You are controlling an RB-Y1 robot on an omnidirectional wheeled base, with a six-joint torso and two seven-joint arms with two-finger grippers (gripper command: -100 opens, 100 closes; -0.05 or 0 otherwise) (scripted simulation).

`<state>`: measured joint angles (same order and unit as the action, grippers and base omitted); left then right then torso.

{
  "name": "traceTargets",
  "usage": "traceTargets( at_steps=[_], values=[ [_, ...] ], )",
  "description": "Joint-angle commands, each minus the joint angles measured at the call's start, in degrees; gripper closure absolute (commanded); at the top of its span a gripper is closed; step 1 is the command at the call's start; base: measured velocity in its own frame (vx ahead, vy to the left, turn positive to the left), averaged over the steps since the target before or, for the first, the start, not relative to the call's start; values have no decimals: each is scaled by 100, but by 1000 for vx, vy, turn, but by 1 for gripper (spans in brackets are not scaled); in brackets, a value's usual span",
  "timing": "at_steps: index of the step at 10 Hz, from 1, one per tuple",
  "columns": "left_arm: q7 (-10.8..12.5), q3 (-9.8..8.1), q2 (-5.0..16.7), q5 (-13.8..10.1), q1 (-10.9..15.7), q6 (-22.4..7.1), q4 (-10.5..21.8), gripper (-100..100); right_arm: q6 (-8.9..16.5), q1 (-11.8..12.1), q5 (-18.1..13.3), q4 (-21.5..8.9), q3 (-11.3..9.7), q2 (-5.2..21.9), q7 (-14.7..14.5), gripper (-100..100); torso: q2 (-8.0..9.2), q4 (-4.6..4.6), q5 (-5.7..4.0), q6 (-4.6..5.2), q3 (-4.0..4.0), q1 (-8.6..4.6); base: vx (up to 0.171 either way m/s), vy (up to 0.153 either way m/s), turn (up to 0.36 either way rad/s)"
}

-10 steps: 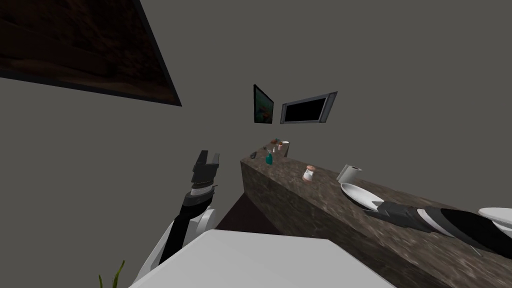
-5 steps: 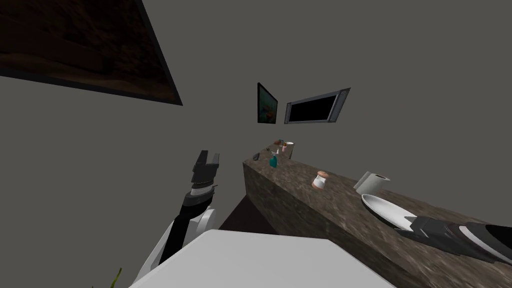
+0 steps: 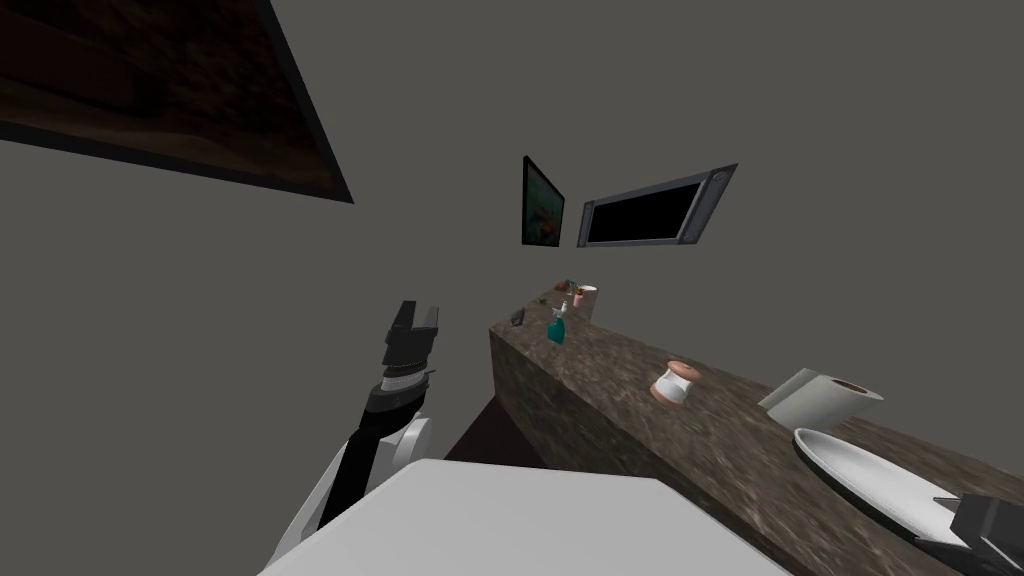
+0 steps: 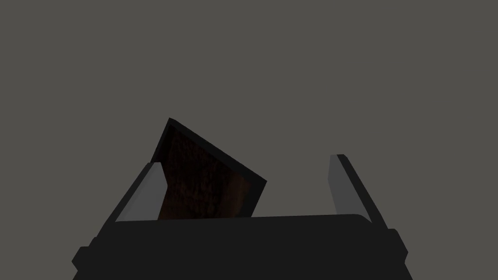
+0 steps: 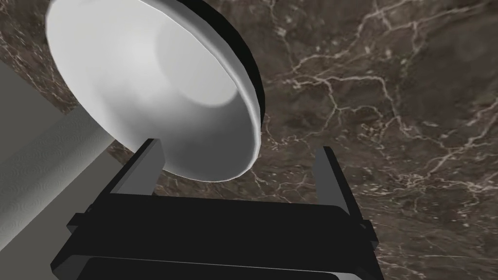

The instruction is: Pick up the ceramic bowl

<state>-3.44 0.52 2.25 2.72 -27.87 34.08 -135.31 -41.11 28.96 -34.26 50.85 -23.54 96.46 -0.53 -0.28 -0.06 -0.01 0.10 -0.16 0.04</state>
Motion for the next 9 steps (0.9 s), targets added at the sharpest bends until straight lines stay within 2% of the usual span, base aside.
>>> traceTargets(
  at_steps=[1,2,3,4,6,7,8,9],
  values=[
    [0,0,0,0,0,0,0,0,99,40,-125,8,-194,-81,17,-100,0,0,0,0,0,0,80,19,6],
    [0,0,0,0,0,0,0,0,24,57,-51,-7,-104,-33,-18,-100,10,1,-1,3,4,3,6,15,-26],
    [0,0,0,0,1,0,0,0,46,67,-55,3,-116,-36,-15,0,30,6,1,1,16,2,0,0,0],
    [0,0,0,0,1,0,0,0,146,68,-84,-37,-148,-205,-73,-100,37,8,0,2,21,-1,-9,-11,33],
    [0,0,0,0,1,0,0,0,248,70,-114,-76,-181,-375,-130,-100,46,11,-3,2,27,-9,-13,-15,45],
    [0,0,0,0,1,0,0,0,275,90,-106,17,-180,-308,-69,-100,49,11,-4,2,28,-12,-7,-9,13],
    [0,0,0,0,1,0,0,0,291,90,-109,14,-183,-321,-79,100,47,11,-2,2,27,-8,0,0,0],
    [0,0,0,0,1,0,0,0,289,90,-108,14,-183,-319,-78,100,45,10,-1,2,26,-5,0,0,0]
  ],
)
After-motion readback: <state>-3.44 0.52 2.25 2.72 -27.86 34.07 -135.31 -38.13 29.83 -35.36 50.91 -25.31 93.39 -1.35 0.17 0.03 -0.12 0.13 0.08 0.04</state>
